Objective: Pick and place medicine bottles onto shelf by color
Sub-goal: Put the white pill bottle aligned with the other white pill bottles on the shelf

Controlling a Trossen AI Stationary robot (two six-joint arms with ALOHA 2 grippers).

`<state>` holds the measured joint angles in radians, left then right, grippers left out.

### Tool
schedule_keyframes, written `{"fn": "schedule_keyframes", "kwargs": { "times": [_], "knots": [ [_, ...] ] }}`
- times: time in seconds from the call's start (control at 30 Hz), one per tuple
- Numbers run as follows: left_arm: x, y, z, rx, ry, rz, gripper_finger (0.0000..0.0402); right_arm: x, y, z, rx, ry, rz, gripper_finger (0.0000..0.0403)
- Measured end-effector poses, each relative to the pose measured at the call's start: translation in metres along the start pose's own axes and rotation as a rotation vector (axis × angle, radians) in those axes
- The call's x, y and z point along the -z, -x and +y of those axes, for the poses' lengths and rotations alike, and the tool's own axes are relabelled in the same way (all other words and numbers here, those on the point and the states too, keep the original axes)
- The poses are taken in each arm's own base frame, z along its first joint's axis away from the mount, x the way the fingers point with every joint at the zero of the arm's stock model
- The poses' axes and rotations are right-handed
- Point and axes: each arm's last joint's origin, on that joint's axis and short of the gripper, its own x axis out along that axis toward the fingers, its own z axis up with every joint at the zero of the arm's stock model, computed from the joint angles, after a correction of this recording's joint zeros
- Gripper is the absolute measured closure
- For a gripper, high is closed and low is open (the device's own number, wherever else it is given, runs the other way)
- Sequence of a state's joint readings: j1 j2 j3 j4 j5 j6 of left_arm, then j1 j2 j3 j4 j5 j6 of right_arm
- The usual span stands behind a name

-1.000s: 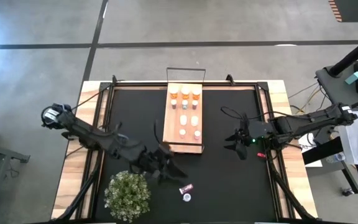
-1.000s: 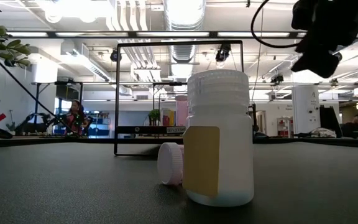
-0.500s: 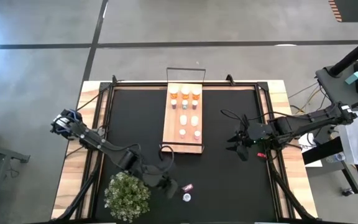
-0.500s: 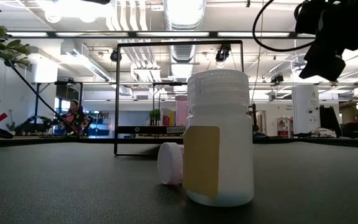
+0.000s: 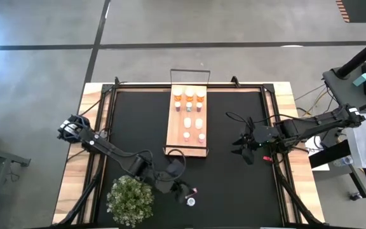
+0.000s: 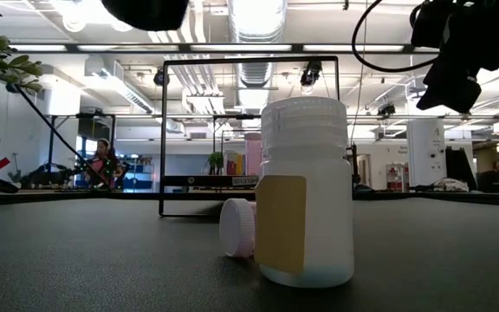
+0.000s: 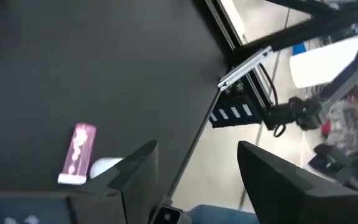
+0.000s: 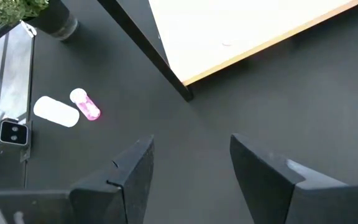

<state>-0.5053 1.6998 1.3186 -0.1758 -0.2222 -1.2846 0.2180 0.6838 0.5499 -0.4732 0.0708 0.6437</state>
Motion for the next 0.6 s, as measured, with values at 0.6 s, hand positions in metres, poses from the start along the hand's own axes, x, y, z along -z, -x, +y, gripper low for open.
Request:
{"fn": "schedule_keyframes", "kwargs": {
  "times": [0.6],
  "knots": [
    [-0.003, -0.017, -0.02, -0.053, -0.898, -0.055, 0.0199, 0.0, 0.0, 0.0, -0.001, 0.0, -0.001, 0.0202]
  ]
}}
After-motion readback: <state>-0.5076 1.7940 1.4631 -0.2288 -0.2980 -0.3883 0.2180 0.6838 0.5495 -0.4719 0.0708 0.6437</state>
